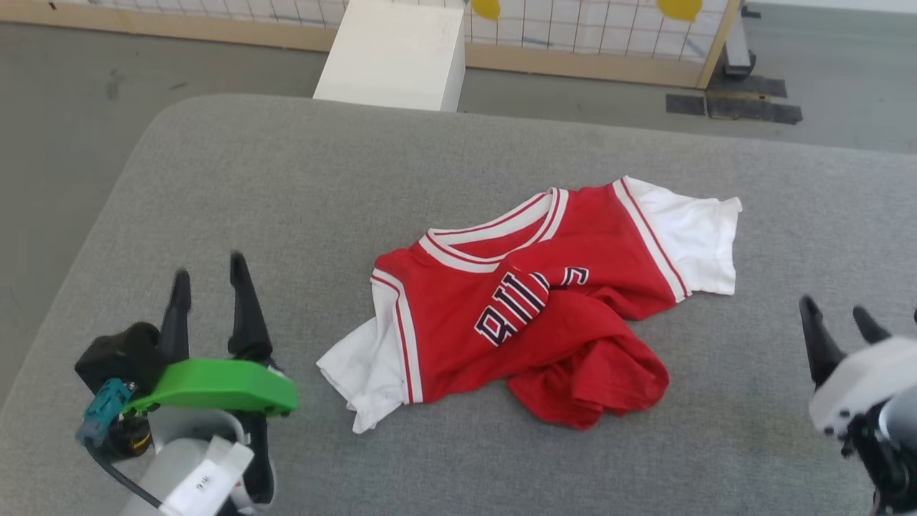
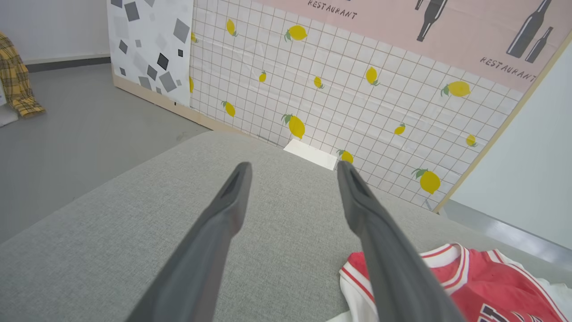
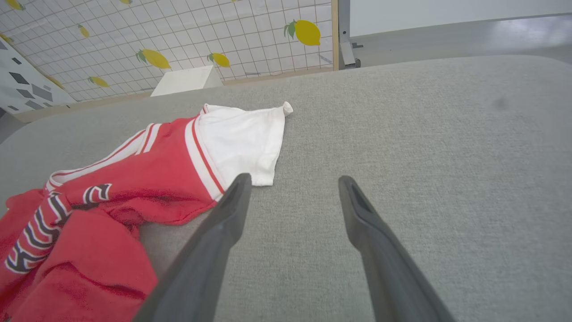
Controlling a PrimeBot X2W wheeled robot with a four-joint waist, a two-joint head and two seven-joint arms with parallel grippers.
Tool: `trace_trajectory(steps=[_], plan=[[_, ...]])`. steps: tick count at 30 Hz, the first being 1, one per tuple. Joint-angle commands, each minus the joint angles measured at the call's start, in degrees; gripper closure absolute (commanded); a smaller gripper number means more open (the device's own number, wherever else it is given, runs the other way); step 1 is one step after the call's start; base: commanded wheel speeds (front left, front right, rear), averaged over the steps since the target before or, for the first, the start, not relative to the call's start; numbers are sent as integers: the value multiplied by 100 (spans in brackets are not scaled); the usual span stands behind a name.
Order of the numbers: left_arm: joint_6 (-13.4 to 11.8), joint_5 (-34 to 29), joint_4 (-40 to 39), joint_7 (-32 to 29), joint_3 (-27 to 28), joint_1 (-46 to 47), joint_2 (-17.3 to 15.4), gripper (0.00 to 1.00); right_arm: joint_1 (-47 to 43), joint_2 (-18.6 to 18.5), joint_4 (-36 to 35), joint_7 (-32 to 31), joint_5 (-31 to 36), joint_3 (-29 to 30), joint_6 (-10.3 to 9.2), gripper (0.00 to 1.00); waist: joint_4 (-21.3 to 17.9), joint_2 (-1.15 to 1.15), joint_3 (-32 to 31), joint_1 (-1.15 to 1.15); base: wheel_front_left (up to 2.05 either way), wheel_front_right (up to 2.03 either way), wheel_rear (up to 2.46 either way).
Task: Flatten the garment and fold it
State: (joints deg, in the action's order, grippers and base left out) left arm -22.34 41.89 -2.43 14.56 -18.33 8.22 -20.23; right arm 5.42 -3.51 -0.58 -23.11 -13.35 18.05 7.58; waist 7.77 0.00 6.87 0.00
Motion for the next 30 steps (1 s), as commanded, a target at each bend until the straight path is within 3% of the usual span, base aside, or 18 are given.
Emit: trace_trajectory(steps=[1, 5, 10, 16, 26, 27, 28, 29, 30], plan=[[20, -413, -146, 39, 119, -61, 225, 0, 277, -78, 43, -82, 30, -58, -9, 0, 67, 0, 163, 0, 0, 0, 0], [238, -1394, -278, 42, 272, -193, 729, 0, 867, -417, 345, -444, 96, -319, -9, 0, 180, 0, 478, 0, 0, 0, 0], [537, -2082, -251, 42, 353, -159, 1229, 0, 1627, -1045, 927, -1018, 317, -930, -9, 0, 410, 0, 904, 0, 0, 0, 0], [780, -2344, -253, 43, 594, -115, 1597, 0, 2155, -1545, 1670, -1886, 550, -1695, -9, 0, 663, 0, 1206, 0, 0, 0, 0], [940, -2383, -360, 43, 729, -73, 1731, 0, 2106, -1795, 2249, -2164, 500, -2534, -9, 0, 800, 0, 1349, 0, 0, 0, 0], [927, -2361, -351, 43, 726, -80, 1732, 0, 2073, -1794, 2277, -2208, 427, -2553, -9, 16, 778, 0, 1320, 0, 0, 0, 0], [916, -2337, -345, 43, 717, -87, 1733, 0, 2036, -1807, 2269, -2209, 335, -2562, -9, 84, 755, 0, 1287, 0, 0, 0, 0], [913, -2313, -326, 43, 707, -99, 1733, 0, 1995, -1831, 2248, -2198, 253, -2560, -9, 100, 734, 0, 1254, 0, 0, 0, 0], [917, -2291, -284, 43, 696, -112, 1733, 0, 1924, -1861, 2216, -2200, 126, -2520, -9, 100, 707, 0, 1201, 0, 0, 0, 0]])
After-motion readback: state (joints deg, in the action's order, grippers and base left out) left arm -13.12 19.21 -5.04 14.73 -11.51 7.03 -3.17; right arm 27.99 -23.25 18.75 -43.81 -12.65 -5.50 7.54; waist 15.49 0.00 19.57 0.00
